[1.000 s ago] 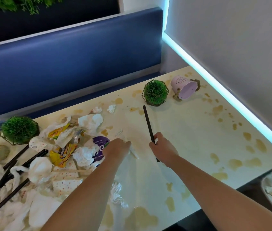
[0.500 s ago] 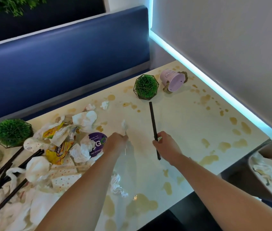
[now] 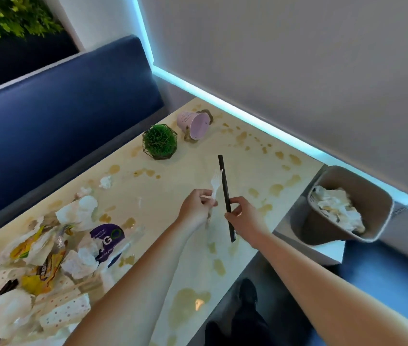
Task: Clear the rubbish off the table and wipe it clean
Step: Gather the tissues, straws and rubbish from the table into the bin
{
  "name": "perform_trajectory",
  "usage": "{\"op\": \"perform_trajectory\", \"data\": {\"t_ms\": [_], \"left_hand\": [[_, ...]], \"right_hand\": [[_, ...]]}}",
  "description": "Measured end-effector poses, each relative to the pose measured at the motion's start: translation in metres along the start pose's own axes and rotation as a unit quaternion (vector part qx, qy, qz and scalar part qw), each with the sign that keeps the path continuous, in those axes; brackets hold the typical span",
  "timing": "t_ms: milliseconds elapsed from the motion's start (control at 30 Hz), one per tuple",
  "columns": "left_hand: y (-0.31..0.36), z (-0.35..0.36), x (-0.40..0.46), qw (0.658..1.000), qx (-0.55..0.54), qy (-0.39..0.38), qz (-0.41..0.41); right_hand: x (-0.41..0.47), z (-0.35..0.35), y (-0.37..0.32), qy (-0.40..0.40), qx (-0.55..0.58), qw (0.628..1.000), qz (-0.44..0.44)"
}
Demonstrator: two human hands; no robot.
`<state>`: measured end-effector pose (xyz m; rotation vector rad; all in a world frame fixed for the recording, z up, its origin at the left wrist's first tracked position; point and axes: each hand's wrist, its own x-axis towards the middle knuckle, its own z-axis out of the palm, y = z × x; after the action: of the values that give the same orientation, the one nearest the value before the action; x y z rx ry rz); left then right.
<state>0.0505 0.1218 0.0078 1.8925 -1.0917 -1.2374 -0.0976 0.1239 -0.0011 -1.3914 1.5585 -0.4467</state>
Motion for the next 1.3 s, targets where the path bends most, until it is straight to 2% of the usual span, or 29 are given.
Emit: {"op": "perform_trajectory", "data": {"t_ms": [167, 367, 700, 867, 1067, 1300], "left_hand": [[0.043, 0.055, 0.004, 0.994, 0.066, -0.068, 0.055], [0.092, 0.141, 0.006, 0.987, 0.068, -0.124, 0.072], [0.117, 0.258, 0.025, 0.967, 0.140, -0.201, 0.074], [0.118, 0.290, 0.037, 0.962, 0.166, -0.206, 0.072], [0.122, 0.308, 0.053, 0.964, 0.173, -0.190, 0.066], [0.121, 0.316, 0.073, 0.969, 0.168, -0.168, 0.061]], "right_hand": [[-0.006, -0.056, 0.023, 0.077, 0.037, 0.996, 0.029], [-0.006, -0.136, 0.071, 0.156, 0.048, 0.984, 0.068], [0.003, -0.246, 0.162, 0.185, 0.043, 0.966, 0.176], [0.023, -0.276, 0.186, 0.179, -0.033, 0.960, 0.212], [0.056, -0.301, 0.183, 0.186, -0.139, 0.953, 0.195], [0.094, -0.311, 0.174, 0.233, -0.109, 0.963, 0.081]]}}
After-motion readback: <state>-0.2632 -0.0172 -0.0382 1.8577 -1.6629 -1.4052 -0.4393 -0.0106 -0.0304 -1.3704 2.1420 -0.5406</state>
